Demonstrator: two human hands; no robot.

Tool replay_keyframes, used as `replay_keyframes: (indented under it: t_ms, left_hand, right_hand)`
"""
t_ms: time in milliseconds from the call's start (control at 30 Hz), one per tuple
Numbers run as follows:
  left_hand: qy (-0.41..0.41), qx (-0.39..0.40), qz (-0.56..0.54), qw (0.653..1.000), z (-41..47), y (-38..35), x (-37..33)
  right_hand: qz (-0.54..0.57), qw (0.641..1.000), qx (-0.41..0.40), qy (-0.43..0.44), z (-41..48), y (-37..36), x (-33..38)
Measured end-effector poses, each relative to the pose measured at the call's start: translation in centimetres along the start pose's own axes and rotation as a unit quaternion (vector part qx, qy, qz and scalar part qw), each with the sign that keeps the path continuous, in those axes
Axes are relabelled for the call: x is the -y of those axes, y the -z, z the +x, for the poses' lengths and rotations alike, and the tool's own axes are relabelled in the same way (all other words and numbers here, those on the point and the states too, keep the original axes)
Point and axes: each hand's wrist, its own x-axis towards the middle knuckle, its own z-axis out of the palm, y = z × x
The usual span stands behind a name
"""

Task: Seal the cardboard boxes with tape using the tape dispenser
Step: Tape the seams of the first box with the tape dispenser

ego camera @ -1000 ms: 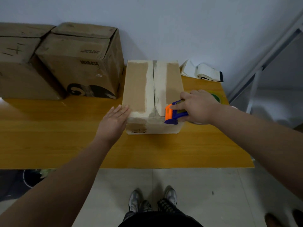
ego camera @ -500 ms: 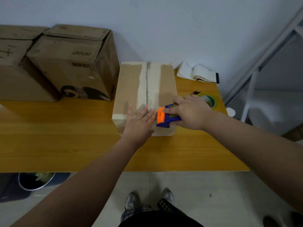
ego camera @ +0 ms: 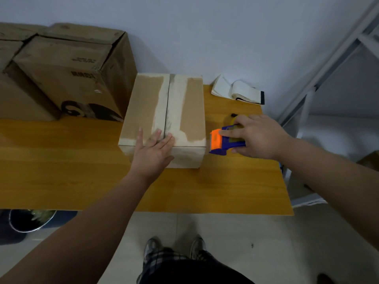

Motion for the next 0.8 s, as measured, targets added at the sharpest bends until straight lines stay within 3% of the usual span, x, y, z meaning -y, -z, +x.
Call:
replay_keyframes:
  t_ms: [267, 467, 600, 800]
  left_hand:
    - [0.015, -0.004, 0.039, 0.999, 0.0, 1.1, -2.2]
    - [-0.059, -0.014, -0.025, 0.998, 2.5, 1.2, -6.4]
    - [-0.046, -0.008, -0.045, 0.998, 4.4, 1.1, -8.0]
    - [-0.044, 0.008, -0.033, 0.998, 4.4, 0.7, -6.3]
  right_hand:
    - [0.018, 1.000, -0.017, -0.002, -0.1, -1.2, -0.3]
    - [0.034, 0.999, -0.021, -0.013, -0.3, -1.2, -0.6]
    - [0.029, 0.999, -0.024, -0.012, -0.4, -1.3, -0.5]
    - [0.044, 0.998, -0.024, -0.021, -0.6, -1.8, -0.6]
